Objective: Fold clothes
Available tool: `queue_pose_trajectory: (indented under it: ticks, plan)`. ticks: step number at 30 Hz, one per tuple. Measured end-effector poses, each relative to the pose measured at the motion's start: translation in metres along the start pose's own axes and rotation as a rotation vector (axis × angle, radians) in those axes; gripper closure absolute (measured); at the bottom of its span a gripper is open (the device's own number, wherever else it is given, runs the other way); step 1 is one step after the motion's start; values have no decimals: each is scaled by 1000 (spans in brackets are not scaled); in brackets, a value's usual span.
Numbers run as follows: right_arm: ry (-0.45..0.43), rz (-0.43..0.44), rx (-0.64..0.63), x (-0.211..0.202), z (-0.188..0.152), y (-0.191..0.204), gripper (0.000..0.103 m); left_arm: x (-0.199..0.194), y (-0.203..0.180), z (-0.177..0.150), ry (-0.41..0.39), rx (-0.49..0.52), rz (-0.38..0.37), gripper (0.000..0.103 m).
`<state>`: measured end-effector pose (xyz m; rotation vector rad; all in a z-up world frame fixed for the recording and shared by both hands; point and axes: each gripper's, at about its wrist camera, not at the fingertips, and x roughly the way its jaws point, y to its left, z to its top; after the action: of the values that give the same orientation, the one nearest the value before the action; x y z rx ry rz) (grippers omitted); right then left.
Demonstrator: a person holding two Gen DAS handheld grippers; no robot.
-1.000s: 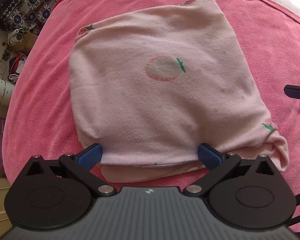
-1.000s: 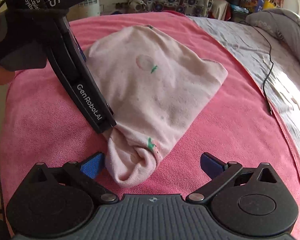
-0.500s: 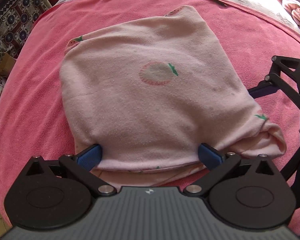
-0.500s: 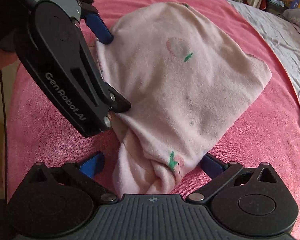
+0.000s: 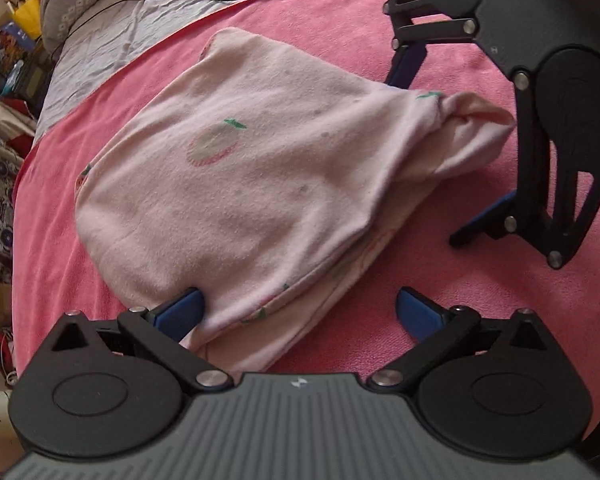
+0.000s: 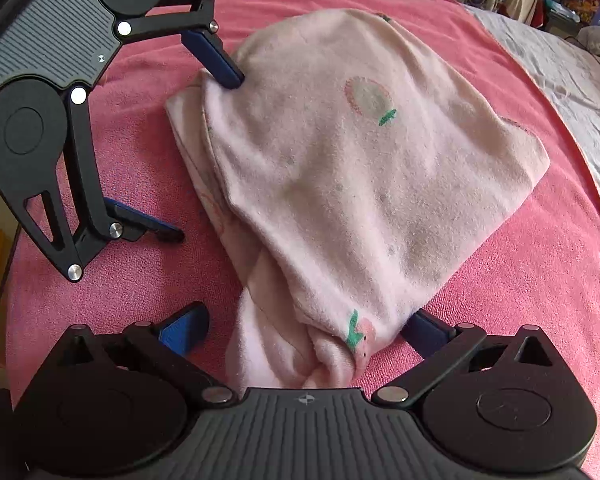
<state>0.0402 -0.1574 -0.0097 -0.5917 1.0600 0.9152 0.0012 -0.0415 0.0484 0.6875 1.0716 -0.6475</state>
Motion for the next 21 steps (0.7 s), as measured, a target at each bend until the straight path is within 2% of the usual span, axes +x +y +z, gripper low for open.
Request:
queue_pose_trajectory:
  ticks: [3, 5, 8, 16, 21]
  plan:
    - [-20, 7, -3, 0, -2, -2, 0, -3, -2, 0, -70, 8, -67, 0]
    - [-35, 9, 0, 0, -4, -3, 0, 13, -11, 2, -39, 36, -21, 0]
    - [-51, 2, 12, 0, -6, -4, 0, 21, -25, 0, -103, 84, 54, 0]
    - [-46, 0, 18, -1, -1, -7, 0, 27, -20, 3, -109, 54, 43, 0]
    - [-50, -6, 24, -2, 1, -9, 0, 26, -21, -8, -195, 20, 58, 0]
